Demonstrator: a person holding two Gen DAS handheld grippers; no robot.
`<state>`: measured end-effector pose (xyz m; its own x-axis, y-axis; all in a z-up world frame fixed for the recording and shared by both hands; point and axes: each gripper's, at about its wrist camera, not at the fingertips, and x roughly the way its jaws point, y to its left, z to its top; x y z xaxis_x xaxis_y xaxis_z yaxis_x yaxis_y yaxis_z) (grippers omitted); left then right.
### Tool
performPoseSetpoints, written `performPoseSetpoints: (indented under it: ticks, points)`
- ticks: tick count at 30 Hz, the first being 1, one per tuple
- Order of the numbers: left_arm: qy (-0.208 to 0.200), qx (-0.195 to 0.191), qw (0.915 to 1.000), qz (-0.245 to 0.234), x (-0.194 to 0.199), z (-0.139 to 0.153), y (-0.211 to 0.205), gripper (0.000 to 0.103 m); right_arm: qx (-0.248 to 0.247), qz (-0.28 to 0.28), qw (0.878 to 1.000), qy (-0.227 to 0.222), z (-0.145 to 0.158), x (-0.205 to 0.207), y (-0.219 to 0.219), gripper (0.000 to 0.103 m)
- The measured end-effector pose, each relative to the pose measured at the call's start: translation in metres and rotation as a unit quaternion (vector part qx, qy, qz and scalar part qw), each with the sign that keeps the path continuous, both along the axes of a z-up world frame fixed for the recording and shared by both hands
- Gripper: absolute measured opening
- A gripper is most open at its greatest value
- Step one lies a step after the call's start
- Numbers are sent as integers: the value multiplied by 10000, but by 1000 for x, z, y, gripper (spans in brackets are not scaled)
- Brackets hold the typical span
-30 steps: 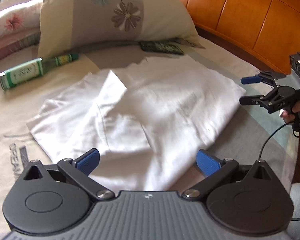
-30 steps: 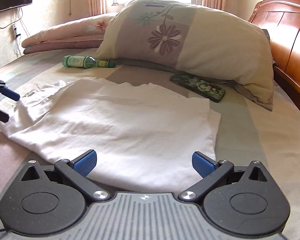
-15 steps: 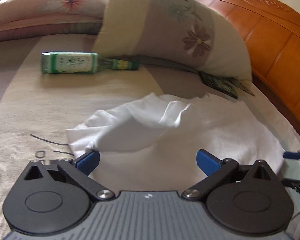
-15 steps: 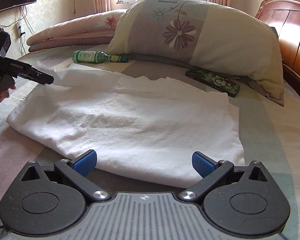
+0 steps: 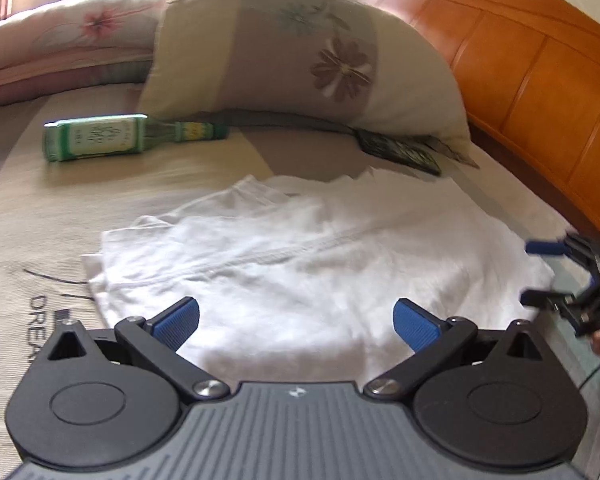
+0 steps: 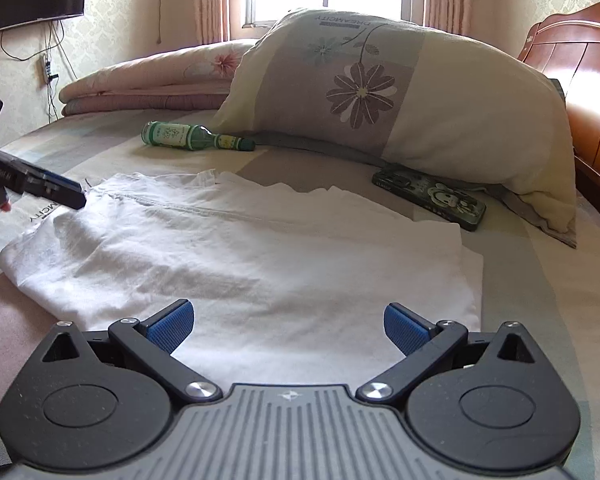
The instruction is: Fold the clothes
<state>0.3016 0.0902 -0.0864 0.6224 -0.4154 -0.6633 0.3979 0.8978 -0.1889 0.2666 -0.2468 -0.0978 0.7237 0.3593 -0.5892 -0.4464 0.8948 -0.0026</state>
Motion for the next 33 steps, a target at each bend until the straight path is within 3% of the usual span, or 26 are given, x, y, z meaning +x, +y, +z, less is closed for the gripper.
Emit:
performPoseSetpoints:
  ticks: [3,6,10,14,17,19,22,25,27,30,33]
  points:
    - [45,271,9996,-23,-5,-13,-7,102,-166,-410,9983,373,-29,6,-16,103]
    - [82,477,9987,147,-11,-26,7,102,288,-676,9961,483,-27,-12,-47,103]
    - [24,448,9989,148,-18,-20,13,102,-151,-578,9961,652,-19,-29,-45,103]
    - [-186,483,9986,-49,-20,-9,-1,102,-331,-482,9981,187,5,-22,-32,103]
    - [-186,533,9983,-156,-13,-11,-15,102,-233,-418,9987,-146,12,7,-19,103]
    - [-117,522,9984,-194,-8,-17,-21,102,-113,-418,9990,-67,5,33,-14,103]
    - [-107,748,9971,-99,-8,-28,-19,102,-230,-615,9971,398,-20,60,-17,103]
    - [-167,728,9972,40,-17,-32,4,102,59,-727,9966,388,-28,45,-41,103]
    - [-201,653,9977,28,-25,-30,17,102,-113,-791,9961,365,-28,29,-50,103]
    - [-146,842,9963,87,-29,-23,20,102,7,-1068,9920,669,-26,25,-64,103]
    - [-246,486,9985,60,-20,-8,18,102,-55,-1085,9935,335,-10,25,-58,103]
